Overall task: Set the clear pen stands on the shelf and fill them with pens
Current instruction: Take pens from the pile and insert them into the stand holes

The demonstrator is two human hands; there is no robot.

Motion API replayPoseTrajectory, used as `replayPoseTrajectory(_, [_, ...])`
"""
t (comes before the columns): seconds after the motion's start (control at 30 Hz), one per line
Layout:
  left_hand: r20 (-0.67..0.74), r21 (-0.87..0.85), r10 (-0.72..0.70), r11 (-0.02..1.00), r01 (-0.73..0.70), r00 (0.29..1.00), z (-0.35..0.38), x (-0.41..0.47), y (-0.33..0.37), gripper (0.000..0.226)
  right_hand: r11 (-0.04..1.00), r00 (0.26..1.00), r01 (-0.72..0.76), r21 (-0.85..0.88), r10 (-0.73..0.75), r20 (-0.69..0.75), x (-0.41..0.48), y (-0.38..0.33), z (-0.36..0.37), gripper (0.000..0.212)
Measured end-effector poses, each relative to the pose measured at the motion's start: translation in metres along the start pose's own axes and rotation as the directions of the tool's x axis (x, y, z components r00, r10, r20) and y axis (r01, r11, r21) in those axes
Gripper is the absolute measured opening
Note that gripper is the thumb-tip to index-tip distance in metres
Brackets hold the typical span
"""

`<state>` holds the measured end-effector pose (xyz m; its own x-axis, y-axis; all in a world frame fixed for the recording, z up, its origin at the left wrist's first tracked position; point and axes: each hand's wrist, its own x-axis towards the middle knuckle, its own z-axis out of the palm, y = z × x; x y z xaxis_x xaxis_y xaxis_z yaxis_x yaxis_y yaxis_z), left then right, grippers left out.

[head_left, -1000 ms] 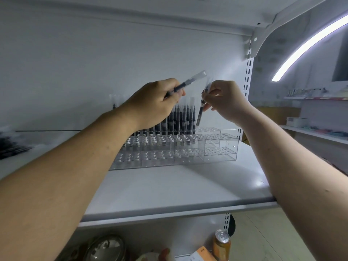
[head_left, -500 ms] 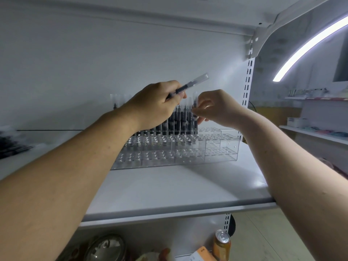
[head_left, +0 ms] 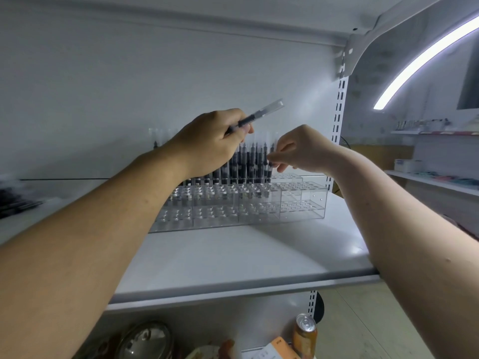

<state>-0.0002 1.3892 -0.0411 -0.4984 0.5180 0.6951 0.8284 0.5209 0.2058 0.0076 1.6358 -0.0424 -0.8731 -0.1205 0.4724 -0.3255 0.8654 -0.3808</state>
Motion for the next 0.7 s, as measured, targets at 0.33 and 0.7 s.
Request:
replayPoseTrajectory(0.33, [-0.021, 0.096, -0.057, 0.994, 0.059, 0.998, -0.001, 0.003, 0.003, 0.042, 0.699, 0.952, 0.303, 0.647, -0.194, -0.235, -0.003, -0.016, -0.018, 0.028])
replayPoseTrajectory(0.7, [0.063, 0.292, -0.026, 0.956, 0.006, 0.998, 0.003, 0.006, 0.002, 0.037, 0.466, 0.956, 0.284, 0.838, -0.209, -0.208, -0.001, -0.030, -0.015, 0.013])
